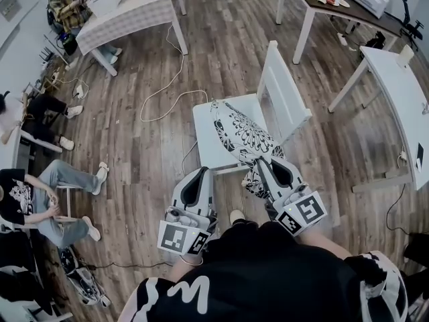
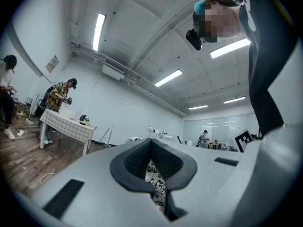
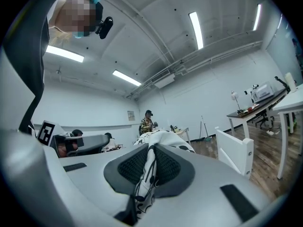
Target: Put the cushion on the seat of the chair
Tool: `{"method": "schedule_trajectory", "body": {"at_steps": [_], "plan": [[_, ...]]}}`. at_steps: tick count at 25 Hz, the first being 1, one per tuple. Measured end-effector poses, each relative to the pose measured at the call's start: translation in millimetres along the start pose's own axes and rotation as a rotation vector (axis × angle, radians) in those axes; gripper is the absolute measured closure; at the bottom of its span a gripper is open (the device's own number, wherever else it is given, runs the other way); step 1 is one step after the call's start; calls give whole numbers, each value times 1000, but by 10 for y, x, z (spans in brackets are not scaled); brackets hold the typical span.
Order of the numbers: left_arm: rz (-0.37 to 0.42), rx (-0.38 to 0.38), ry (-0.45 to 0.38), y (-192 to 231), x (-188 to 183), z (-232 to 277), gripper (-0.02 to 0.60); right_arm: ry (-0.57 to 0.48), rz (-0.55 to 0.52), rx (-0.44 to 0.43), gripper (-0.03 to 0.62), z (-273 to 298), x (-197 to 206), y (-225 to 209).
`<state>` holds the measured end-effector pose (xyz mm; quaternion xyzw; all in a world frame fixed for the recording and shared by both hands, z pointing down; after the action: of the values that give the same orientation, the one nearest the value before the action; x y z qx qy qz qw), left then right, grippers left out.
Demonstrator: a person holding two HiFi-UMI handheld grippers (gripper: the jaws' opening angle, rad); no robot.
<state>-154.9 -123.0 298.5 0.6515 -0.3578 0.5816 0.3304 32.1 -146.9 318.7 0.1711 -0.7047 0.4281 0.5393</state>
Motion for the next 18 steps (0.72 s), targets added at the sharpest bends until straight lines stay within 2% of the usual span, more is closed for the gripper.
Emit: {"method": "schedule_trajectory", "body": {"at_steps": [8,18], "plan": [[-20,11,7,21,49,37,578,27,-7,0,562,52,56,-17],[-45,-42,18,141,69,95,578,115,-31,-1,562,156,227,-202]]}}
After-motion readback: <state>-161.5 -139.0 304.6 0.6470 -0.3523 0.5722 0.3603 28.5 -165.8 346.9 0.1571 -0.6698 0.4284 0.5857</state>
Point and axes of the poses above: the fingertips, and each gripper's own axes: z forward along the fingers, y to its left, x out of its underside, the point moved 5 cm from there along -z, backward along the fingers, and after that the axes turned 11 degrees about z, right-handed, at the moved point
